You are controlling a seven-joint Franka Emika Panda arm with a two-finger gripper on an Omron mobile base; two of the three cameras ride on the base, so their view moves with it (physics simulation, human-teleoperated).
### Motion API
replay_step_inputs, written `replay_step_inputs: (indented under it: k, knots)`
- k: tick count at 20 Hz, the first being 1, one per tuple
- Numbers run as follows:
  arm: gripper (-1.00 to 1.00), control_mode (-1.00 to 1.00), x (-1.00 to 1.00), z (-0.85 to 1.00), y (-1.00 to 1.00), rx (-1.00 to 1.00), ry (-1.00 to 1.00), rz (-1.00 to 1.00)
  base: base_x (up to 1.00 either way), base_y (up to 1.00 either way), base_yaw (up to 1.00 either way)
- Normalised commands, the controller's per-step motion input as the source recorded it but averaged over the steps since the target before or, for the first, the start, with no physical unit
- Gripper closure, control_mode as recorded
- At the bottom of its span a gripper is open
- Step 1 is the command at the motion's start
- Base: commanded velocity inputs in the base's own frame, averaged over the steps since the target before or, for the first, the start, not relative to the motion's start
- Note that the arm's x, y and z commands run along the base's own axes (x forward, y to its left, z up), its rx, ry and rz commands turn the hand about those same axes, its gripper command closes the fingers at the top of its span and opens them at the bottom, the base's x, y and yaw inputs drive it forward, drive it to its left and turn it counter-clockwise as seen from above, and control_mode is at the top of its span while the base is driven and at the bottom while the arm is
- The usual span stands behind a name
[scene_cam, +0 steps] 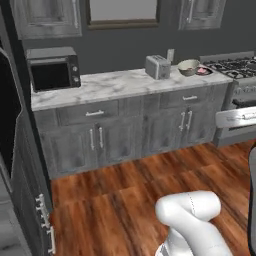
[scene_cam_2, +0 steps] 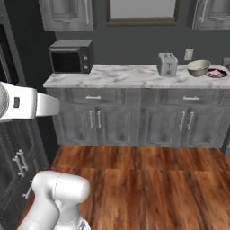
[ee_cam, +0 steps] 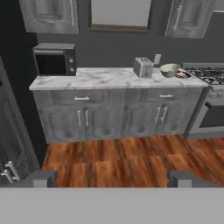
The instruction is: Place one of the steaks on the plate and the other in the bowl. Then place the bowl in the fridge.
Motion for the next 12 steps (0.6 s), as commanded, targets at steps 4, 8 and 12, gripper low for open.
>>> replay_step_inputs:
  k: [4,8,12]
  knots:
    - [-1.0,1.0,0.0,0.0,0.0,0.0,0.0,0.0,0.96,-0.27,-0.55]
    - [-1.0,1.0,0.0,0.0,0.0,0.0,0.0,0.0,1.0,-0.44,-0.44]
    - [-1.0,1.0,0.0,0.0,0.0,0.0,0.0,0.0,1.0,-0.12,-0.21]
